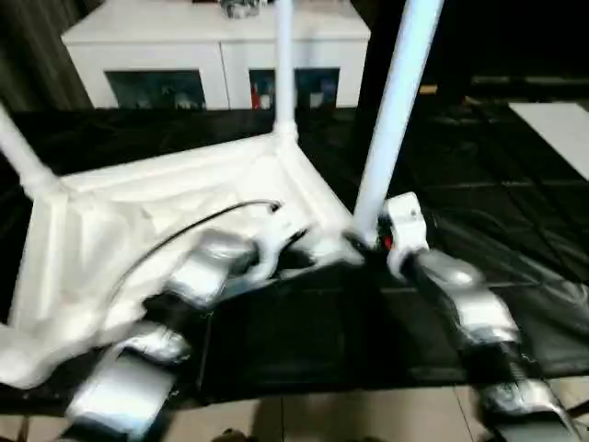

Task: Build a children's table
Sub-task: Rotate leg to tighten

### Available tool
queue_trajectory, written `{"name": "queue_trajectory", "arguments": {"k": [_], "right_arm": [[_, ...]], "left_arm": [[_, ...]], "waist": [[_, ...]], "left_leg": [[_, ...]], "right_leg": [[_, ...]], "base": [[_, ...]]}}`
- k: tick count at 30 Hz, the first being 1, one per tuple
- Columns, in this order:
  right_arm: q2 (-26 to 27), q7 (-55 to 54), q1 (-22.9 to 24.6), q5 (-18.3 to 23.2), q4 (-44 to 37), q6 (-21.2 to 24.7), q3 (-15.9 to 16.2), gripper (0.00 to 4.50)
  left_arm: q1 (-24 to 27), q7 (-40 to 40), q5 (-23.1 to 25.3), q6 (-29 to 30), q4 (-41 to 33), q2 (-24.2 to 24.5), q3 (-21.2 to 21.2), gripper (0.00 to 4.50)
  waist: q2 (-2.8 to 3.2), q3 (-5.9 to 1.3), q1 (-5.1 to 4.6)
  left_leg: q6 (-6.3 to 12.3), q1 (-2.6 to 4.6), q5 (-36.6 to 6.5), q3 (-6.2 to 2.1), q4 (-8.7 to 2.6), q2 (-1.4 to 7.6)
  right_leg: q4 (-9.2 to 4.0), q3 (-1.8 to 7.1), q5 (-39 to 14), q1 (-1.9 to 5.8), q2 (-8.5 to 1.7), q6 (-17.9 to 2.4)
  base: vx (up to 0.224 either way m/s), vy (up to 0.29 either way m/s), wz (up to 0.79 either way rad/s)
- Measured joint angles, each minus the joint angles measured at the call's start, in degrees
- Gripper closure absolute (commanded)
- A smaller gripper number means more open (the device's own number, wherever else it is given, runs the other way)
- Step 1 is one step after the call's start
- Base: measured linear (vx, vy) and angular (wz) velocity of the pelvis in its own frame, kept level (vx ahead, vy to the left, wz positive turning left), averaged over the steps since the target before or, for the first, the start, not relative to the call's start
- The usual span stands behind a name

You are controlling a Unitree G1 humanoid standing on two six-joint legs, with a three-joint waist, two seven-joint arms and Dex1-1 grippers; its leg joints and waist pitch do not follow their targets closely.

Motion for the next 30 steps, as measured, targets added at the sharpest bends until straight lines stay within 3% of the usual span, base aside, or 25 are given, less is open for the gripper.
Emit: {"name": "queue_trajectory", "arguments": {"k": [6,11,14,15,17,19,22,25,30], "right_arm": [[4.8,-14.3,-4.4,-3.1,5.2,-1.0,-3.0,1.83],[5.8,-15.7,-4.0,-3.5,5.6,-3.3,-4.6,1.83],[5.9,-15.3,-3.5,-3.2,5.3,-4.1,-4.6,1.13],[6.2,-14.5,-2.8,-3.1,4.2,-4.4,-4.2,1.12],[8.1,-11.6,-1.1,-2.6,1.6,-5.5,-1.4,0.91],[7.9,-10.6,-0.4,-2.8,0.4,-5.8,0.2,0.68],[4.0,-9.1,0.8,-3.0,-3.3,-5.9,0.6,0.57],[-3.7,-3.8,3.6,-2.7,-9.1,-5.3,-1.1,0.25],[-17.4,13.3,11.5,0.8,-16.0,-1.4,-2.4,0.06]], "left_arm": [[-5.2,7.2,0.4,-2.2,8.8,-4.7,1.4,4.5],[-6.2,7.5,1.0,-4.2,10.9,-5.5,1.7,4.5],[-6.2,7.5,1.3,-4.7,11.2,-5.5,1.7,4.5],[-6.2,8.5,1.5,-5.2,11.4,-5.1,1.7,4.5],[-6.6,11.4,2.4,-6.6,12.5,-3.9,2.0,4.5],[-6.6,12.0,2.6,-7.0,12.6,-3.9,2.2,4.5],[-6.6,10.5,2.8,-7.4,12.5,-4.0,2.2,4.5],[-5.9,7.9,2.8,-7.8,11.7,-2.8,2.2,4.5],[-4.9,4.1,3.1,-9.7,10.5,-0.9,1.2,4.5]], "waist": [[0.22,-0.06,0.48],[0.55,-0.14,0.85],[0.56,-0.13,0.83],[0.53,-0.11,0.66],[0.44,-0.05,-1.0],[0.44,-0.05,-1.18],[0.45,-0.05,-0.62],[0.45,-0.05,-0.19],[0.55,-0.04,0.2]], "left_leg": [[0.03,-0.09,0.0,0.0,-0.04,0.01],[0.56,-0.15,0.3,0.0,-0.25,0.0],[0.59,-0.14,0.3,0.0,-0.26,0.0],[0.57,-0.13,0.3,0.0,-0.26,0.0],[0.36,-0.08,0.2,0.0,-0.25,0.01],[0.36,-0.12,0.2,-0.05,-0.26,0.01],[0.36,-0.2,0.2,-0.05,-0.27,-0.01],[0.38,-0.2,0.2,-0.04,-0.28,-0.02],[0.39,-0.11,0.2,-0.04,-0.32,0.0]], "right_leg": [[-0.02,-0.04,0.1,-0.04,0.0,-0.1],[-0.22,-0.08,0.0,-0.05,0.0,0.1],[-0.21,-0.08,0.0,-0.05,0.0,0.1],[-0.2,-0.08,0.0,-0.05,0.0,0.1],[-0.22,-0.06,0.2,-0.11,0.02,0.2],[-0.26,-0.1,0.2,-0.17,0.02,0.2],[-0.34,-0.09,0.2,-0.19,0.01,0.2],[-0.39,-0.08,0.2,-0.16,0.0,0.2],[-0.35,-0.11,0.2,-0.14,0.01,0.2]], "base": [[0.0,0.0,0.0],[0.0,0.0,0.0],[0.0,0.0,0.0],[0.0,0.0,0.0],[0.0,0.0,0.0],[0.0,0.0,0.0],[0.0,0.0,0.0],[0.0,0.0,0.0],[0.0,0.0,0.0]]}}
